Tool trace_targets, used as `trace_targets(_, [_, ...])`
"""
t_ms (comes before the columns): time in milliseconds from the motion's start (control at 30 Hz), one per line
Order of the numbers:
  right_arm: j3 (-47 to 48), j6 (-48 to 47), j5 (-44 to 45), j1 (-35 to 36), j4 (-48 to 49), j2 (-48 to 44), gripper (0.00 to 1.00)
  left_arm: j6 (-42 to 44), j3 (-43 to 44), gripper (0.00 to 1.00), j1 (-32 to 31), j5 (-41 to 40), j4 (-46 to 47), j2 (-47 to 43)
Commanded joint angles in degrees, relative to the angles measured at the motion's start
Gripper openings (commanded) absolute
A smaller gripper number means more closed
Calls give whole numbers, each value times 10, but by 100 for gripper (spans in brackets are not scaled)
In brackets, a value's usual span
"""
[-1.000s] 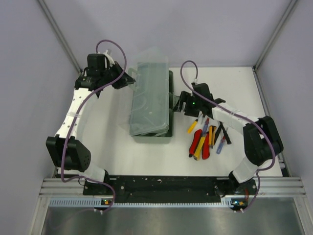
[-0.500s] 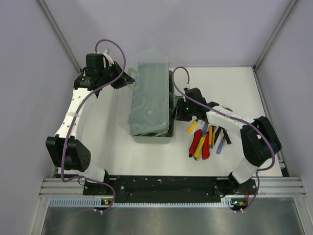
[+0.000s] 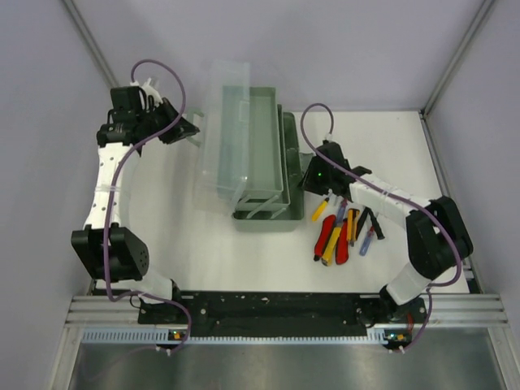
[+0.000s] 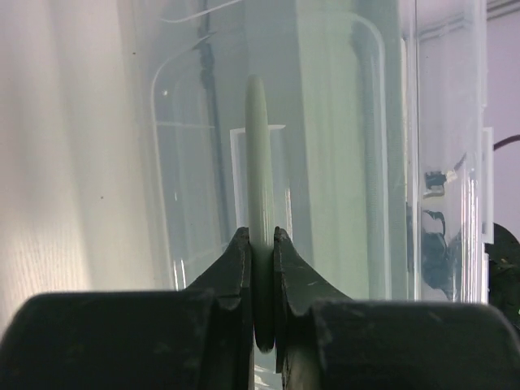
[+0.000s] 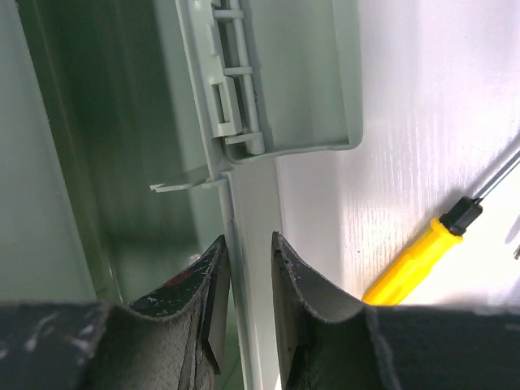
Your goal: Pack the tool kit
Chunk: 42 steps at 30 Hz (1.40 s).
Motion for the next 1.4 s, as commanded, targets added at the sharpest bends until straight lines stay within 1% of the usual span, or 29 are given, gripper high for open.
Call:
trace_targets(0, [12,2,76,-22,-14,-30,25,39,-13,1,42,68,116,-33])
trace_targets(100, [24,1,77,-24,-18,-23,25,40,-49,5,60,78,140,-36])
trace_targets(133, [26,1,76,-24,-20,-21,25,44,-60,8,63,77,142,-35])
trace_targets(233, [32,1,73,-25,-22,-17,26,54,-79,12,78,78,145,-31])
trace_targets(400, [36,4,65,-25,-23,-14,27,63,-112,15,97,95,163,-28])
trace_targets(733, [40,10,46,-25,-25,-6,28,63,-142,33,118,144,213,-11])
trace_targets(833, [45,10,43,-25,-27,-3,28,56,-154,35,122,140,231,-7])
trace_targets(1033, [49,8,41,-26,-28,2,29,54,-198,35,124,125,269,-2])
trace_targets(1167, [51,6,43,-26,-30,6,29,59,-222,35,125,85,280,-2])
trace_targets(1267, [52,6,42,-27,-30,8,29,65,-234,36,124,11,275,-6])
trace_targets(1300, [52,7,41,-27,-30,9,29,65,-239,38,124,-16,274,-9])
trace_targets(1367, [55,7,37,-26,-30,13,29,63,-248,40,124,-69,274,-11])
